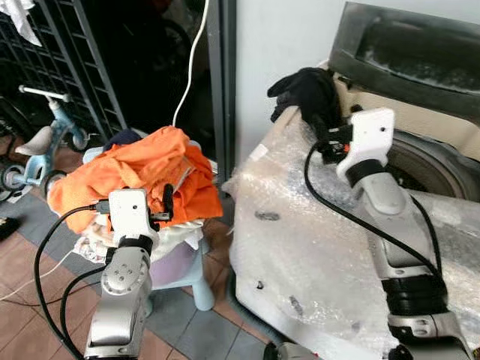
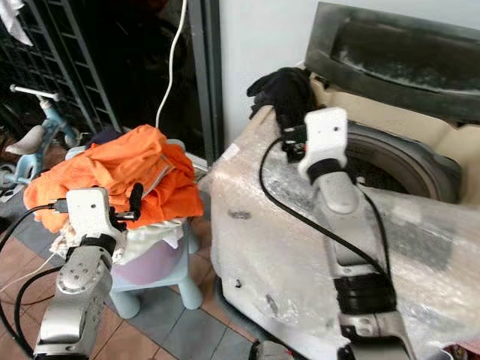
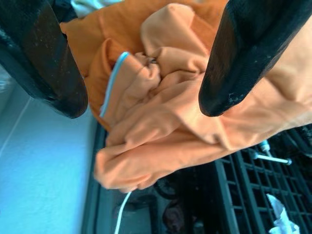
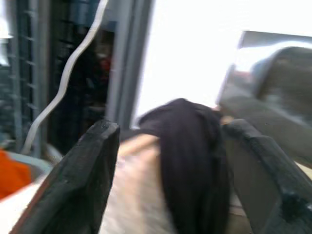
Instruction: Clothes washing
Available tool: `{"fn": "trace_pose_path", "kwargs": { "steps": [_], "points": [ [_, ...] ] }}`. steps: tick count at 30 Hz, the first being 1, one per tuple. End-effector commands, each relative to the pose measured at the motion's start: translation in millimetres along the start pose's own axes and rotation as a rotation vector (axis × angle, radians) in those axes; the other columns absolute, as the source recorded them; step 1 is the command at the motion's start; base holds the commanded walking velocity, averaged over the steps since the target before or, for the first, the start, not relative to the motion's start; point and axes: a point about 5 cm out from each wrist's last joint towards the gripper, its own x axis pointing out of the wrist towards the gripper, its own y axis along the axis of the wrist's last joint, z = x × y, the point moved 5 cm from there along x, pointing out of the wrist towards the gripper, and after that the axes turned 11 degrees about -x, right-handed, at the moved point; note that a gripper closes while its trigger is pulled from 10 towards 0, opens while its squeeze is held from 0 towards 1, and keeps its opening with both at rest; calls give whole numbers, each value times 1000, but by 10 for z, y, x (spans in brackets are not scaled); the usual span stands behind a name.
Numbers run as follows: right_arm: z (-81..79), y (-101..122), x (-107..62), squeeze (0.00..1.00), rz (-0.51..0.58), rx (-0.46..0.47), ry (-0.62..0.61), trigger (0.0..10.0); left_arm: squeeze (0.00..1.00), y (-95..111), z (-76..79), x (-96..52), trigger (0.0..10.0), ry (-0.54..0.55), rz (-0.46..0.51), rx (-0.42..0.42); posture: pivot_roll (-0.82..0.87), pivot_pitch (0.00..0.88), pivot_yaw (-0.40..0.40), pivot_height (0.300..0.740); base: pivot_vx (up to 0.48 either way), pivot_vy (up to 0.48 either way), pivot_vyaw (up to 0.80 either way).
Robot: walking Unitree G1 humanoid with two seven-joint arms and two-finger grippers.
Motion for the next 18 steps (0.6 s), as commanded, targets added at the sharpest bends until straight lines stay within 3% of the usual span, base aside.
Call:
{"fn": "trace_pose_path", "kwargs": {
  "steps": [1,4,6,7,8,11,15,16,17,18],
  "points": [
    [-67,26,69,1000,-1,21,32,10000,0,40,-35,-21,10000,13,7,13,-12,0,14,740,0,0,0],
    [-165,49,192,1000,-7,50,66,10000,0,50,-46,-47,10000,21,4,23,4,0,14,740,0,0,0],
    [-239,92,364,1000,-27,88,98,10000,0,56,-41,-87,10000,21,-2,25,29,13,10,740,0,0,0],
    [-284,76,479,933,-67,107,122,10000,0,56,-37,-129,10000,20,-10,28,43,24,5,740,0,0,0],
    [-295,68,510,933,-80,111,128,10000,0,57,-36,-144,10000,20,-13,30,43,24,5,740,0,0,0],
    [-269,82,728,702,-125,109,147,10000,0,45,-91,-317,10000,42,-37,43,97,74,-25,740,0,0,0],
    [-165,96,902,659,-177,125,115,10000,0,40,-177,-529,10000,87,-66,50,144,123,-55,740,0,0,0],
    [-138,103,941,490,-194,110,105,10000,0,45,-181,-606,10000,92,-75,56,156,140,-61,740,0,0,0],
    [-127,112,959,490,-199,106,101,10000,0,50,-179,-644,10000,92,-79,62,161,145,-62,740,0,0,0],
    [-115,124,974,333,-201,94,97,10000,0,59,-171,-679,10000,90,-80,67,166,154,-63,740,0,0,0]
  ]
}}
